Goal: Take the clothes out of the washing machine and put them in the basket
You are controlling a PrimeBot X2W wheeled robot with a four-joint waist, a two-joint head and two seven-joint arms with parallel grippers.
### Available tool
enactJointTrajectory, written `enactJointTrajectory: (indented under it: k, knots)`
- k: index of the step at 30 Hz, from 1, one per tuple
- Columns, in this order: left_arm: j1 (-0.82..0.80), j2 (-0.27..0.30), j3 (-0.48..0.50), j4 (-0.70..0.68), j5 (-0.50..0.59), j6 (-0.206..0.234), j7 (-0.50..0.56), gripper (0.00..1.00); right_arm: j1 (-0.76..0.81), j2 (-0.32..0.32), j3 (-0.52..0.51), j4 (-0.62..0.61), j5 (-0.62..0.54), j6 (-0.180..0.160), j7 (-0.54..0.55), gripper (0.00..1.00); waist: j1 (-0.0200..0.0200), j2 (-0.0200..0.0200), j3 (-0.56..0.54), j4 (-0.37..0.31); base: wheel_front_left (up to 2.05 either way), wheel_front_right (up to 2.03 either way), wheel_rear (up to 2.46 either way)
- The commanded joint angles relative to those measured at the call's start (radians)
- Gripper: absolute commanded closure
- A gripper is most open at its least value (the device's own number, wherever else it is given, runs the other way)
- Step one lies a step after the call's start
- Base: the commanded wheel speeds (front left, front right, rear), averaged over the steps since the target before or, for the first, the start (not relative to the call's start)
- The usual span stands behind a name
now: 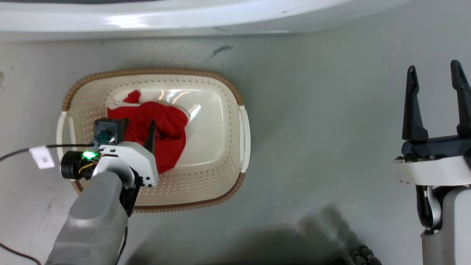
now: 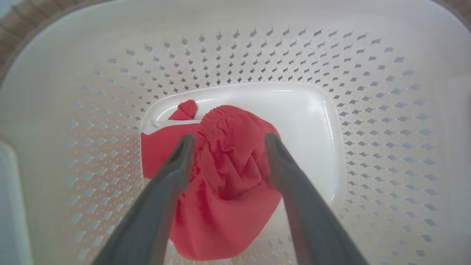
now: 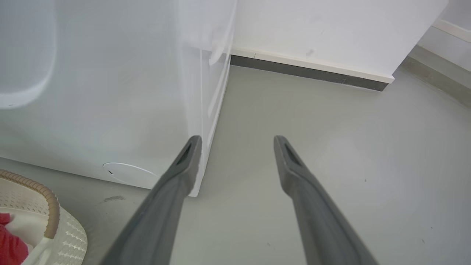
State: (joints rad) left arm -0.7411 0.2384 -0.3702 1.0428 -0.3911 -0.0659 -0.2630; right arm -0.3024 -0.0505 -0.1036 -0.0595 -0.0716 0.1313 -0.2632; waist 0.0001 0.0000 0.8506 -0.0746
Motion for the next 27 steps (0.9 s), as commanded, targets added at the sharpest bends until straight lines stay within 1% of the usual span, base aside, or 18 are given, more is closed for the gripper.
enactJointTrajectory:
  k: [1, 3, 6, 11, 16, 18, 23, 24, 26, 27]
  knots:
    - [0.013, -0.003, 0.023, -0.026, -0.004, 0.003, -0.003, 0.00, 0.002, 0.001, 0.001, 0.006, -0.001, -0.001, -0.002, 0.00, -0.0001, 0.0000, -0.044, 0.001, 0.00, 0.00, 0.00]
    - [0.048, -0.010, 0.070, -0.069, -0.010, 0.004, -0.003, 0.00, 0.009, 0.000, 0.003, 0.020, 0.002, -0.001, -0.002, 0.00, -0.0001, 0.0000, -0.084, 0.003, 0.00, 0.00, 0.00]
    - [0.099, -0.014, 0.102, -0.112, 0.010, -0.019, -0.003, 0.00, 0.022, 0.000, 0.007, 0.045, 0.005, -0.001, -0.002, 0.00, -0.0001, 0.0000, -0.148, 0.007, 0.00, 0.00, 0.00]
    - [0.182, -0.022, 0.174, -0.191, 0.031, -0.038, -0.003, 0.00, 0.045, 0.001, 0.024, 0.087, 0.022, -0.001, -0.002, 0.00, -0.0001, 0.0000, -0.259, 0.007, 0.00, 0.00, 0.00]
    - [0.258, -0.023, 0.221, -0.278, 0.067, -0.056, -0.003, 0.00, 0.065, 0.000, 0.036, 0.118, 0.053, -0.001, -0.002, 0.00, -0.0001, 0.0000, -0.346, -0.002, 0.00, 0.00, 0.00]
    - [0.295, -0.031, 0.231, -0.328, 0.075, -0.061, -0.003, 0.00, 0.082, 0.000, 0.033, 0.121, 0.043, -0.001, -0.002, 0.00, -0.0001, 0.0000, -0.378, -0.003, 0.00, 0.00, 0.00]
    - [0.371, -0.041, 0.247, -0.457, 0.062, -0.064, -0.003, 0.00, 0.123, 0.001, 0.023, 0.123, 0.053, -0.001, -0.002, 0.00, -0.0001, 0.0000, -0.433, -0.003, 0.00, 0.00, 0.00]
    - [0.386, -0.034, 0.246, -0.481, 0.068, -0.064, -0.003, 0.00, 0.129, 0.001, 0.023, 0.125, 0.054, -0.001, -0.002, 0.00, -0.0001, 0.0000, -0.440, -0.004, 0.00, 0.00, 0.00]
    - [0.408, -0.011, 0.259, -0.539, 0.114, -0.064, -0.003, 0.00, 0.139, 0.000, 0.025, 0.126, 0.059, -0.001, -0.002, 0.00, -0.0001, 0.0000, -0.449, -0.008, 0.00, 0.00, 0.00]
    - [0.416, -0.015, 0.271, -0.564, 0.130, -0.064, -0.003, 0.00, 0.140, 0.001, 0.026, 0.127, 0.057, -0.001, -0.002, 0.00, -0.0001, 0.0000, -0.453, -0.009, 0.00, 0.00, 0.00]
